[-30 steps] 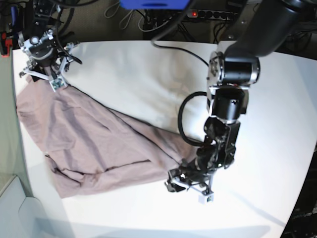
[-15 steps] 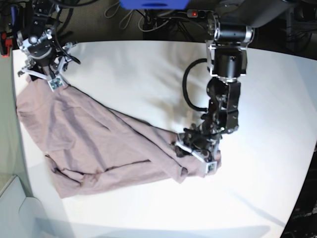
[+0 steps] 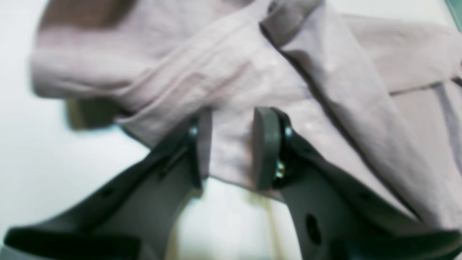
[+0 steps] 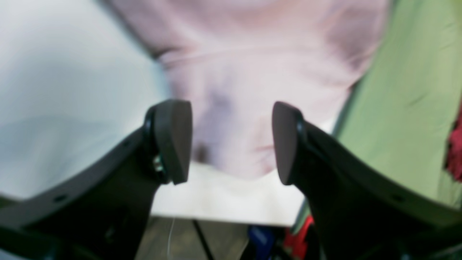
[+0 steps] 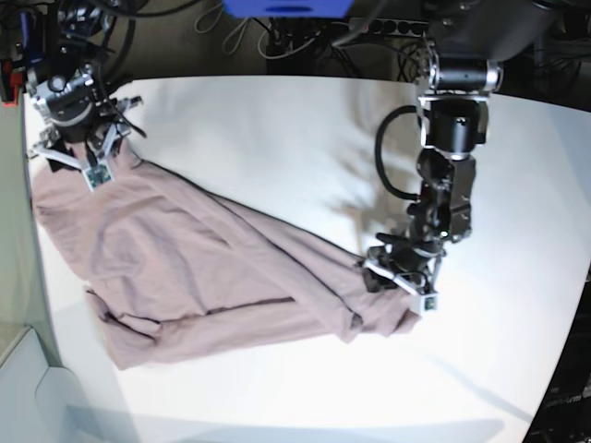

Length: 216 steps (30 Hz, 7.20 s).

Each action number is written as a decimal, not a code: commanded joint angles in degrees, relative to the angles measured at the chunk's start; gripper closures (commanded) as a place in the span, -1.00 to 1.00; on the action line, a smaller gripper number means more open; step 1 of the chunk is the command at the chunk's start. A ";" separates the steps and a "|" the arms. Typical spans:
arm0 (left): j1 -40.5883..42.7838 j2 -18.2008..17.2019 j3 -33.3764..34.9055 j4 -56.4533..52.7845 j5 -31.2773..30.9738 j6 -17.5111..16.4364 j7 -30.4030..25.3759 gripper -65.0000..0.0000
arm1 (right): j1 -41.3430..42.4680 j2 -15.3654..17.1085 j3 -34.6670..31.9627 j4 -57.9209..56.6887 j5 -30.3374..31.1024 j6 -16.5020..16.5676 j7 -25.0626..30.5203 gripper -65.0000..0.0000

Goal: Layout the t-shirt on the table in an organized manner, then fold the t-shirt properly
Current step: 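Move the right gripper over the shirt middle and grasp the fabric, then grasp the shirt edge with the right gripper and hold the left gripper's edge, then pull the held shirt edges apart with both grippers to spread the shirt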

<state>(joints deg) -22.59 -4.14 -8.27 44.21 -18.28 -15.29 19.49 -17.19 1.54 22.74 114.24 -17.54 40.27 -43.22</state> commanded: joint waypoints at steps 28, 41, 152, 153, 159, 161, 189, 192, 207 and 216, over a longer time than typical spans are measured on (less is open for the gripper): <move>3.82 -4.17 -0.21 0.23 1.10 1.62 2.01 0.40 | 24.79 -3.52 -39.75 -24.96 0.09 -1.90 7.75 -0.10; 3.82 -4.17 -0.21 0.23 1.10 1.62 2.01 0.40 | 28.93 -3.34 -37.91 -35.42 0.09 -4.62 14.34 -0.10; -2.95 -0.56 7.00 -1.88 6.02 2.06 2.10 -0.01 | 3.61 -2.02 -13.64 -16.70 0.09 -20.36 31.84 -0.10; -1.45 -0.83 6.82 1.29 6.02 2.06 4.12 -0.01 | 3.78 -2.02 -13.64 -16.70 0.09 -20.36 31.84 -0.10; 7.34 -0.56 -0.74 22.56 6.37 2.06 14.32 -0.01 | 5.28 -2.02 -13.64 -16.78 0.18 -20.36 31.84 -0.10; 8.13 -0.56 -1.27 25.64 6.28 2.06 16.07 -0.01 | 5.28 -2.02 -13.64 -16.78 0.18 -20.36 31.93 -0.10; -7.61 1.02 4.10 -1.61 6.55 2.06 0.34 -0.01 | -0.17 -2.20 -12.24 -12.83 0.18 -20.36 31.84 -0.10; -7.61 1.02 4.71 -1.88 6.55 2.06 0.25 -0.01 | -0.17 -2.20 -12.06 -12.83 0.18 -20.36 31.84 -0.10; -7.70 1.02 4.71 -1.26 6.55 2.06 0.16 -0.01 | -0.52 -2.20 -12.06 -12.83 0.18 -20.36 31.84 -0.10; -10.25 1.02 4.71 -1.26 6.55 2.06 0.16 -0.01 | -0.61 -2.20 -12.06 -12.83 0.18 -20.36 31.84 -0.10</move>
<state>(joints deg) -30.57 -3.01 -3.53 41.76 -11.38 -13.08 20.93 -17.98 -0.80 10.55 100.27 -17.72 20.16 -12.84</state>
